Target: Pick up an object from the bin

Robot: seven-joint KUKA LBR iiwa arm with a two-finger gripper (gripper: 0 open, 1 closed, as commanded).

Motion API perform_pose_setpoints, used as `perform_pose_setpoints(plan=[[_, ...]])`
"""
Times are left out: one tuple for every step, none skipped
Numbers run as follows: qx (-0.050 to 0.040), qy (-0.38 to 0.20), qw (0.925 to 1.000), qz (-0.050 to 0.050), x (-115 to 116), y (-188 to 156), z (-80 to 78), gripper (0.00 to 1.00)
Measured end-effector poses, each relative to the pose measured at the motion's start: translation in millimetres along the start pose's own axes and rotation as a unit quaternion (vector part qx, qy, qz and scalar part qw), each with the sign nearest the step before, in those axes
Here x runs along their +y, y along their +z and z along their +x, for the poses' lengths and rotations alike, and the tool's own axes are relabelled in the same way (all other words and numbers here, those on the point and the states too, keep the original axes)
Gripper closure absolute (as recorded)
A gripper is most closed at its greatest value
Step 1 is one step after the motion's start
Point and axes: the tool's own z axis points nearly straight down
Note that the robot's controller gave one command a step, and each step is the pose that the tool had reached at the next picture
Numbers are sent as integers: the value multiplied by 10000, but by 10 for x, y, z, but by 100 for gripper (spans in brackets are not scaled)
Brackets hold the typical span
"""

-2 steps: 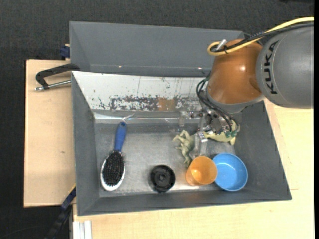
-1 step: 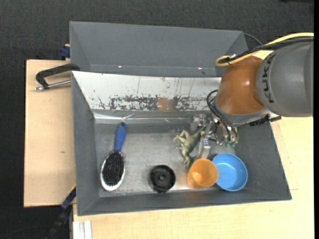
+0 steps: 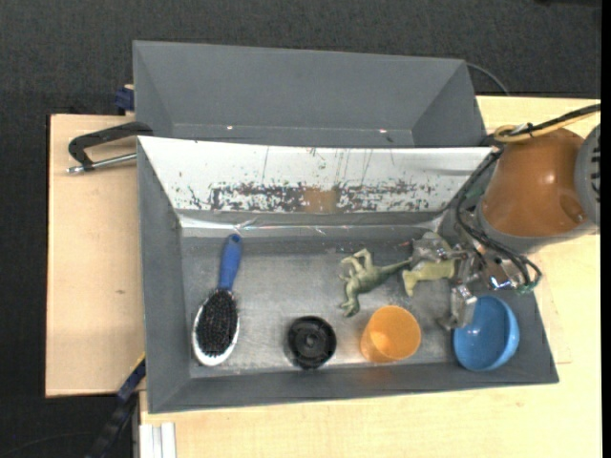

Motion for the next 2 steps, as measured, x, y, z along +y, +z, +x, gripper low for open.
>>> perform_pose_setpoints(plan=[[-8, -15, 10000, -9, 22, -1, -15, 100], [-64, -113, 9999, 37, -119, -1378, -50, 100]])
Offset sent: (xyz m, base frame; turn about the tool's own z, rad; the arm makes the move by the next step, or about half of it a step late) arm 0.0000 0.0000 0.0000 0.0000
